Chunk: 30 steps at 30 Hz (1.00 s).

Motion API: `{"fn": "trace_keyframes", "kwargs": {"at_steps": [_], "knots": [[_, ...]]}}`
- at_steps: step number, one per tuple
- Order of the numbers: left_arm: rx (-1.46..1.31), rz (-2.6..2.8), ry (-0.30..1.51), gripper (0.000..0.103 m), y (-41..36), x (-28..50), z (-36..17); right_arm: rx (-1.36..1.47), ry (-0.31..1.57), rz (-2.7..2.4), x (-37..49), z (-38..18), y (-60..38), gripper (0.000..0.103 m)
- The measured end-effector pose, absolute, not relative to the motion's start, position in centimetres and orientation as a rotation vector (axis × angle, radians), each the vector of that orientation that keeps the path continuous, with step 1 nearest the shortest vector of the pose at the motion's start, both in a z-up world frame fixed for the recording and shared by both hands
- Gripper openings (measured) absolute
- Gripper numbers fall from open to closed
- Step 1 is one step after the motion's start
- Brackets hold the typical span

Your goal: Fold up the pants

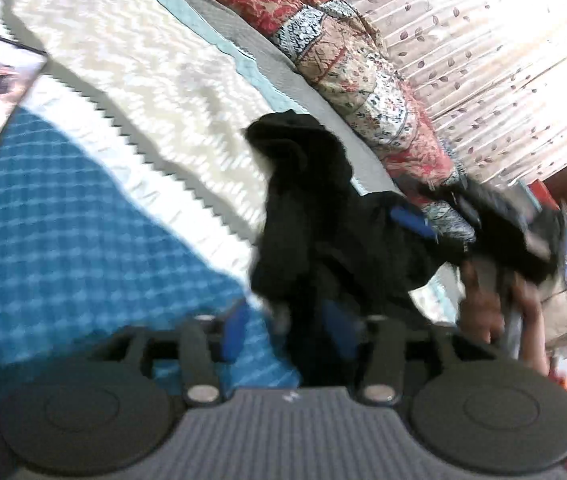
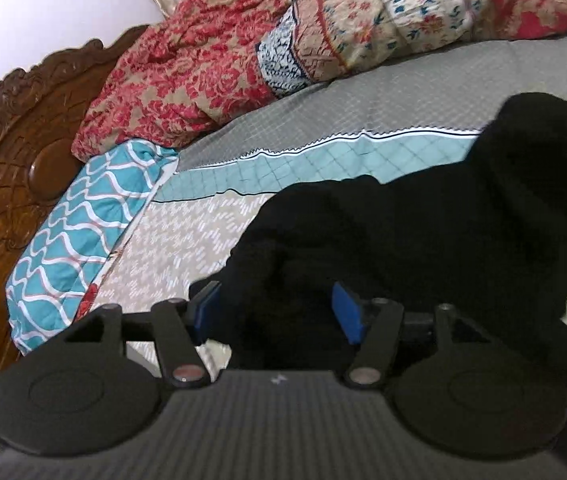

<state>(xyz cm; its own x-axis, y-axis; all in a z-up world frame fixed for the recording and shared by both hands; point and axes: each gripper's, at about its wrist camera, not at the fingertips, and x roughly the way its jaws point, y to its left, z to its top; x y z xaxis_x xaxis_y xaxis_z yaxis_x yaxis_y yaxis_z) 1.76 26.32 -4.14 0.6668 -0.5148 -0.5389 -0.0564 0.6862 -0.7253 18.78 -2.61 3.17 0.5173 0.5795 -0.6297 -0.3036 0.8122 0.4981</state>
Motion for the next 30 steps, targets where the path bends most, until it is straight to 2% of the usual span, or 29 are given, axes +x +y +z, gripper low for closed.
{"fn": "trace_keyframes", "kwargs": {"at_steps": [4,6,8,9,10,12,16,21,23,25,30], "knots": [[-0.881,-0.356,0.869,0.064,24.5,5.5,-5.5,0.364,0.879,0.580,15.9,2.8,-4.2,0.063],[-0.919,-0.356,0.904,0.061,23.4,7.0,-7.0,0.381,0.897,0.591,14.9,2.1,-4.4,0.063],[-0.950,-0.341,0.926,0.024,22.8,8.1,-8.3,0.387,0.930,0.577,14.4,0.9,-4.3,0.063],[-0.969,-0.339,0.936,0.023,22.8,8.2,-8.6,0.392,0.960,0.566,14.6,0.2,-4.0,0.062],[-0.980,-0.327,0.914,0.016,23.0,7.9,-8.4,0.395,0.996,0.560,14.8,-0.5,-3.6,0.061],[-0.920,-0.309,0.854,0.015,23.5,6.1,-6.4,0.383,1.071,0.580,14.7,-2.1,-2.3,0.052],[-0.746,-0.250,0.703,0.015,25.3,-0.2,-1.2,0.278,1.110,0.756,12.3,-2.7,0.9,0.054],[-0.750,-0.146,0.872,0.018,26.2,-3.1,-3.2,0.165,1.094,0.822,11.2,-2.7,3.3,0.054],[-0.791,-0.143,0.854,0.028,26.9,-3.8,-2.6,0.206,1.085,0.809,11.8,-2.0,1.8,0.054],[-0.756,-0.097,0.768,0.033,27.6,-3.8,-0.7,0.258,1.037,0.777,12.1,-0.7,-0.7,0.054],[-0.713,-0.123,0.647,0.031,28.5,1.4,3.2,0.362,0.896,0.575,13.6,2.1,-10.6,0.054]]}}
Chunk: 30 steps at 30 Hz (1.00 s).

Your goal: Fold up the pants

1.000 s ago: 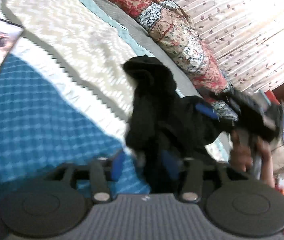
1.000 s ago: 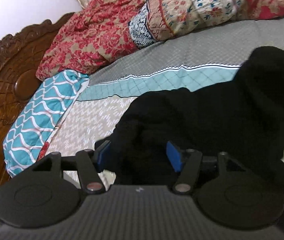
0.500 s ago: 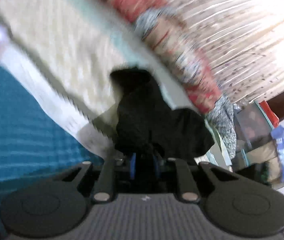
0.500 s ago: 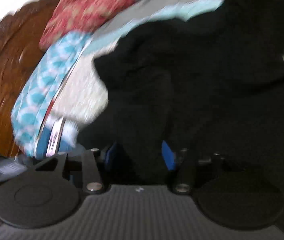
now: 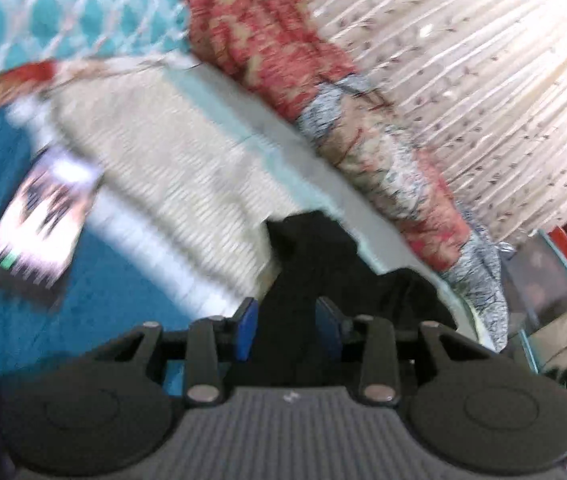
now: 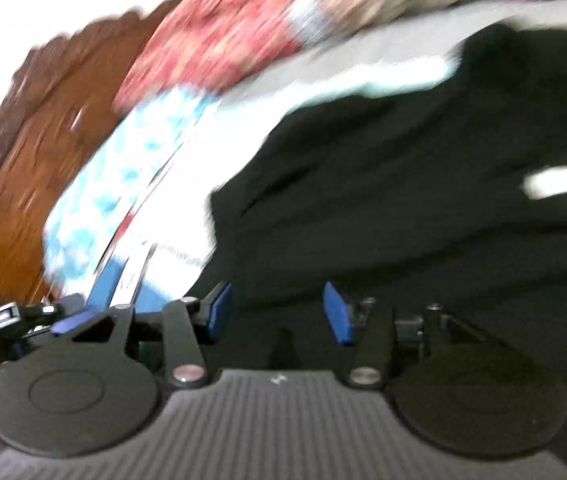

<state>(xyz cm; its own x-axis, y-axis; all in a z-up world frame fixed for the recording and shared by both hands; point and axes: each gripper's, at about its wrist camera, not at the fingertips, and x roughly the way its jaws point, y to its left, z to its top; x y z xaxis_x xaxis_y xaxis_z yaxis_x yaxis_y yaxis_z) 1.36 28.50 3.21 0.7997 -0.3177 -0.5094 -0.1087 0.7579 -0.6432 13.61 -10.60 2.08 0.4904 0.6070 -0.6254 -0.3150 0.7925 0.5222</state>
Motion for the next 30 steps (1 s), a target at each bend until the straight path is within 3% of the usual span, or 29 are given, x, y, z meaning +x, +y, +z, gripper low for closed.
{"fn": "trace_keyframes", "kwargs": {"at_steps": [4,10,12,17,18,19,20,27,30], "knots": [[-0.564,-0.213,0.616,0.031,24.3,8.4,4.3,0.444,0.799,0.318,16.2,3.8,-18.4,0.054],[-0.399,-0.179,0.802,0.029,17.4,18.9,-1.5,0.549,0.743,0.053,21.2,2.5,-25.1,0.058],[-0.380,-0.134,0.851,0.029,16.8,20.1,-3.9,0.598,0.754,0.021,22.7,1.1,-25.5,0.058],[-0.274,-0.128,0.776,0.027,16.0,19.6,-5.5,0.667,0.798,0.028,26.3,-1.2,-24.1,0.058],[-0.260,-0.131,0.759,0.026,15.9,19.4,-5.7,0.676,0.800,0.041,26.9,-1.3,-24.3,0.050],[-0.249,-0.134,0.739,0.025,15.9,19.2,-6.0,0.657,0.796,0.043,27.1,-1.0,-23.9,0.032],[-0.248,-0.137,0.725,0.025,15.9,19.2,-6.0,0.615,0.785,0.025,27.4,-0.4,-23.6,0.008],[-0.263,-0.143,0.699,0.025,16.3,18.4,-6.0,0.556,0.402,-0.077,23.2,9.8,-28.3,0.006],[-0.267,-0.144,0.694,0.025,16.3,18.4,-6.0,0.554,0.358,-0.118,21.6,12.1,-31.1,0.006]]}}
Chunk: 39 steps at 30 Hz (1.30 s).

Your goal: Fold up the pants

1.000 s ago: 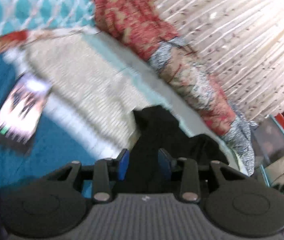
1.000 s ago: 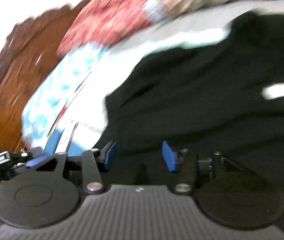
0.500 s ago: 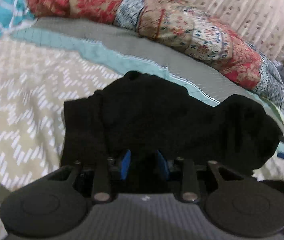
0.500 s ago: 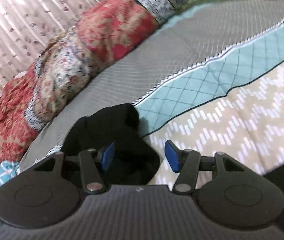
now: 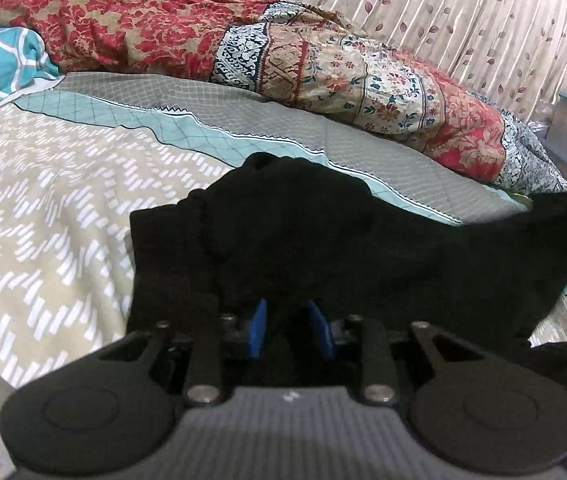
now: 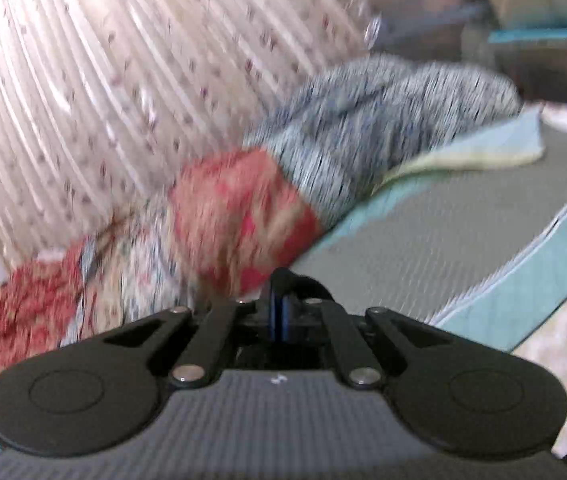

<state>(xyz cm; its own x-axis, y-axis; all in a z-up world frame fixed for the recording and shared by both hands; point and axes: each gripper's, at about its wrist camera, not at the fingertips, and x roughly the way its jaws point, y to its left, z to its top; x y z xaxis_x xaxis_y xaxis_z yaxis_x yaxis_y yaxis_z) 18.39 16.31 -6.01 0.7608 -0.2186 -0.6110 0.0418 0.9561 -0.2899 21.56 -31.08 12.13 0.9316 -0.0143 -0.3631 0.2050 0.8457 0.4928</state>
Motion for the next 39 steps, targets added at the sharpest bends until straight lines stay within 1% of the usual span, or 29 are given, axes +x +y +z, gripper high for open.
{"fn": "trace_keyframes", "kwargs": {"at_steps": [3,6,8,10,11,13,15,17,19,21,22,24,25,26,27,28,30,31,34,36,38,39], "knots": [[-0.266,-0.144,0.691,0.025,16.3,18.3,-6.0,0.558,0.377,-0.176,20.1,11.8,-33.4,0.006],[-0.266,-0.146,0.691,0.026,16.3,18.3,-6.1,0.572,0.430,-0.239,18.3,9.7,-35.2,0.006],[-0.260,-0.145,0.689,0.026,16.2,18.2,-6.1,0.569,0.524,-0.294,17.7,7.5,-36.4,0.010],[-0.252,-0.145,0.687,0.027,16.2,18.1,-6.1,0.529,0.652,-0.370,17.4,5.2,-36.9,0.011],[-0.251,-0.145,0.686,0.027,16.1,18.1,-6.1,0.527,0.715,-0.404,17.1,4.0,-37.3,0.015],[-0.253,-0.148,0.686,0.027,16.2,18.1,-6.1,0.594,0.784,-0.397,15.2,2.1,-38.3,0.016],[-0.260,-0.154,0.692,0.028,16.3,18.2,-6.0,0.635,0.775,-0.373,13.1,1.4,-39.0,0.018],[-0.291,-0.169,0.717,0.032,16.5,18.3,-5.3,0.624,0.740,-0.343,12.1,2.2,-39.6,0.018],[-0.373,-0.218,0.720,0.032,17.2,18.3,-3.6,0.606,0.705,-0.306,12.0,3.2,-39.6,0.018],[-0.394,-0.245,0.658,0.033,17.6,18.0,-1.6,0.616,0.669,-0.263,12.4,4.1,-39.3,0.018],[-0.375,-0.241,0.615,0.034,17.6,17.9,-0.5,0.630,0.662,-0.252,13.0,4.3,-39.3,0.019],[-0.361,-0.232,0.595,0.036,17.6,18.5,0.4,0.634,0.678,-0.250,13.9,3.9,-39.0,0.027],[-0.359,-0.235,0.609,0.036,17.6,19.3,0.3,0.629,0.673,-0.257,14.3,3.5,-38.7,0.026],[-0.355,-0.230,0.642,0.036,17.5,20.1,-0.2,0.616,0.658,-0.263,14.7,3.4,-38.1,0.017],[-0.350,-0.216,0.675,0.036,17.4,20.9,-1.0,0.594,0.636,-0.257,15.1,3.7,-37.3,0.004],[-0.350,-0.203,0.703,0.034,17.4,21.5,-1.8,0.564,0.607,-0.222,15.6,4.3,-35.9,0.004],[-0.367,-0.174,0.770,0.032,17.5,22.4,-4.1,0.486,0.552,-0.108,16.7,6.0,-32.2,0.004],[-0.379,-0.166,0.776,0.031,17.8,22.5,-4.9,0.411,0.529,-0.018,17.1,7.1,-29.2,0.004],[-0.385,-0.179,0.721,0.030,18.2,21.8,-6.1,0.151,0.554,0.286,16.8,8.2,-19.6,0.004],[-0.373,-0.179,0.708,0.030,18.1,21.7,-6.2,-0.005,0.649,0.495,15.2,6.4,-13.8,0.006],[-0.343,-0.178,0.696,0.030,17.7,21.4,-6.3,-0.146,0.781,0.609,13.2,3.0,-9.7,0.009],[-0.331,-0.178,0.692,0.030,17.5,21.3,-6.4,-0.211,0.814,0.623,12.4,1.6,-8.6,0.016]]}}
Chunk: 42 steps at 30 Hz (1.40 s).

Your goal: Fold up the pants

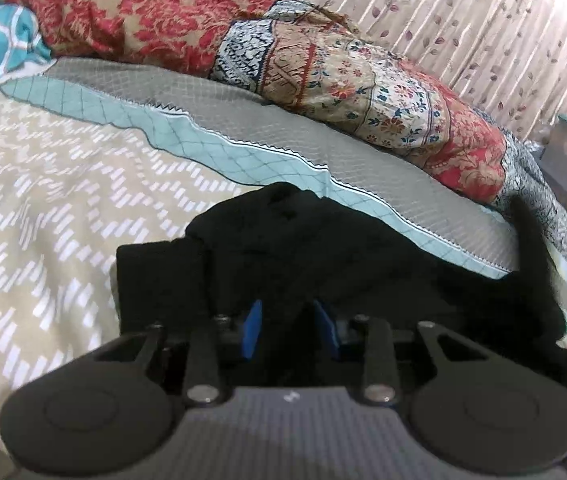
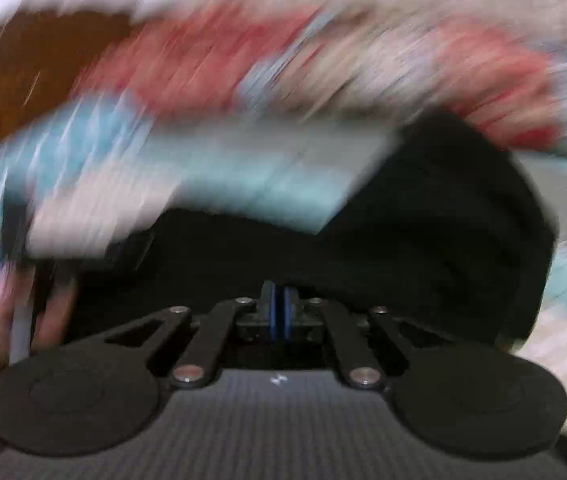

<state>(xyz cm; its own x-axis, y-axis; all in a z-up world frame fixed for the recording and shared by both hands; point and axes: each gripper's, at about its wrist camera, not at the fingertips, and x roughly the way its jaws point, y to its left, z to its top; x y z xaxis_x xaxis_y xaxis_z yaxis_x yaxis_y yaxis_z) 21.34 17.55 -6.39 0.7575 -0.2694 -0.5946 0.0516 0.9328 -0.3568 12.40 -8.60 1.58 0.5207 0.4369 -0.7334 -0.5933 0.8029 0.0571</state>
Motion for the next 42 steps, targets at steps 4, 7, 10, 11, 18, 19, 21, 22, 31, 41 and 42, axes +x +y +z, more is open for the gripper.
{"fn": "trace_keyframes", "kwargs": {"at_steps": [4,7,10,11,18,19,21,22,31,41,42], "knots": [[-0.324,-0.184,0.679,0.031,17.5,21.2,-6.4,-0.271,0.893,0.573,10.0,-0.8,-8.7,0.045],[-0.335,-0.188,0.669,0.033,17.6,21.2,-6.6,-0.216,0.881,0.535,9.7,1.2,-11.0,0.045],[-0.322,-0.187,0.658,0.035,17.3,21.1,-6.6,-0.125,0.842,0.490,10.8,3.6,-13.5,0.045],[-0.314,-0.185,0.655,0.035,17.2,21.0,-6.6,-0.090,0.827,0.461,12.1,4.3,-14.0,0.045],[-0.286,-0.180,0.649,0.035,16.9,20.9,-6.7,0.064,0.829,0.243,21.0,2.1,-15.5,0.064],[-0.279,-0.178,0.648,0.035,16.8,20.9,-6.7,0.082,0.853,0.223,22.1,1.2,-15.4,0.064],[-0.264,-0.175,0.648,0.035,16.6,20.9,-6.8,0.113,0.907,0.211,24.2,-0.5,-15.0,0.035],[-0.257,-0.173,0.648,0.035,16.5,20.9,-6.7,0.106,0.937,0.208,24.9,-0.8,-14.9,0.014],[-0.212,-0.168,0.648,0.039,15.9,20.8,-6.6,0.180,0.613,-0.074,25.4,11.1,-30.0,0.012],[-0.032,-0.142,0.653,0.055,13.0,20.8,-6.6,0.407,0.603,-0.559,21.8,6.8,-49.3,0.017],[-0.012,-0.139,0.654,0.055,12.7,20.8,-6.6,0.415,0.631,-0.589,21.6,5.3,-49.6,0.021]]}}
